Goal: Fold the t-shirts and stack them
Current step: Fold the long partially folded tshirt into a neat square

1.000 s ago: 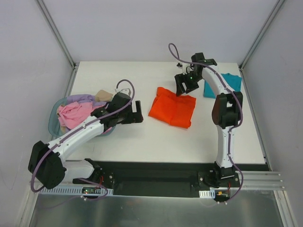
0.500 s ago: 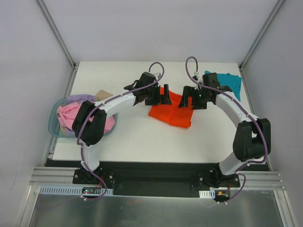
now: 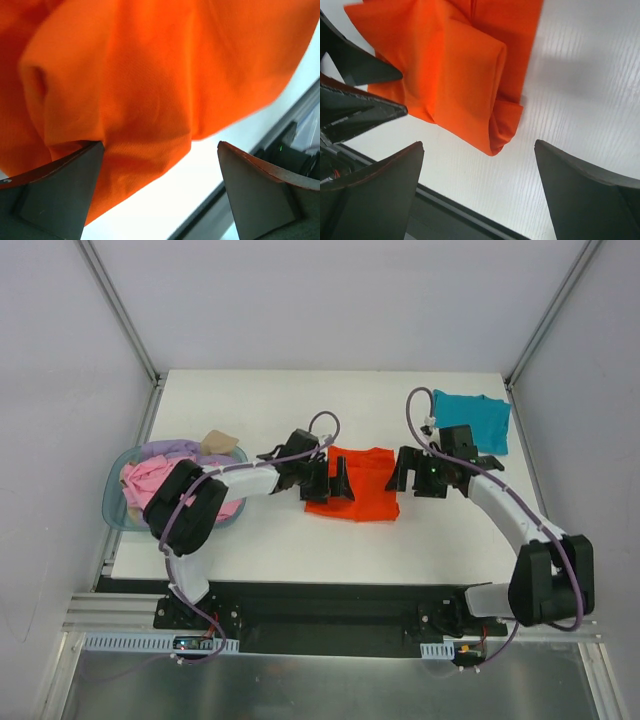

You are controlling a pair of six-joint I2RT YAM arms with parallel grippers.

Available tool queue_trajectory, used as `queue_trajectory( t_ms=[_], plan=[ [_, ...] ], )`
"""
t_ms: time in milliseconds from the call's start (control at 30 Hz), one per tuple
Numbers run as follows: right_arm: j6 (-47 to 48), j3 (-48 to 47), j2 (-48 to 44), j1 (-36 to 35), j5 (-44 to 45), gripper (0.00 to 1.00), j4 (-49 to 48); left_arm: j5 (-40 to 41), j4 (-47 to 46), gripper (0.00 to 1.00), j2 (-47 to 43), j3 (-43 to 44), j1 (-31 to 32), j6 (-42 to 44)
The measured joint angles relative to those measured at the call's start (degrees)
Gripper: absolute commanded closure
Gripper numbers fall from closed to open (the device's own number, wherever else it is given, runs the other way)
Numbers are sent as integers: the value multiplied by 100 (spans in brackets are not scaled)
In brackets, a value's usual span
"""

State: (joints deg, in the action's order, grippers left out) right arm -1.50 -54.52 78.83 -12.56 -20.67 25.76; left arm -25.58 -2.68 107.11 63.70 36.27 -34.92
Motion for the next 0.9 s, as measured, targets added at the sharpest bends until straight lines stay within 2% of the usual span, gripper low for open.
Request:
queue_trajectory(
  t_ms=[167, 300, 467, 667, 700, 767, 800, 867, 900],
  plan=[
    [-2, 640, -1204, -42, -170, 3, 15, 92, -59, 1, -1462, -1652, 538, -116],
    [2, 907, -1851, -293, -376, 3, -11, 337, 485, 1, -2736, -2433, 1003, -321],
    [0, 944, -1766, -623, -481, 3, -188, 1200, 1047, 1, -4015, -2511, 973, -579],
    [-4, 817, -942, -748, -549, 1, -597, 2173, 1718, 1, -4260, -2273, 846, -774],
    [-4, 743, -723, -802, -564, 4, -647, 2291, 1814, 8, -4229, -2260, 800, -800],
    [-2, 560, -297, -898, -575, 10, -739, 2452, 1978, 13, -4142, -2249, 748, -879],
    [0, 457, -94, -951, -584, 16, -763, 2494, 2035, 21, -4085, -2249, 723, -914],
    [2, 273, 240, -1032, -603, 22, -813, 2533, 2127, 29, -3991, -2249, 717, -955],
    [2, 192, 396, -1075, -634, 28, -855, 2559, 2164, 32, -3939, -2249, 717, -979]
  ],
)
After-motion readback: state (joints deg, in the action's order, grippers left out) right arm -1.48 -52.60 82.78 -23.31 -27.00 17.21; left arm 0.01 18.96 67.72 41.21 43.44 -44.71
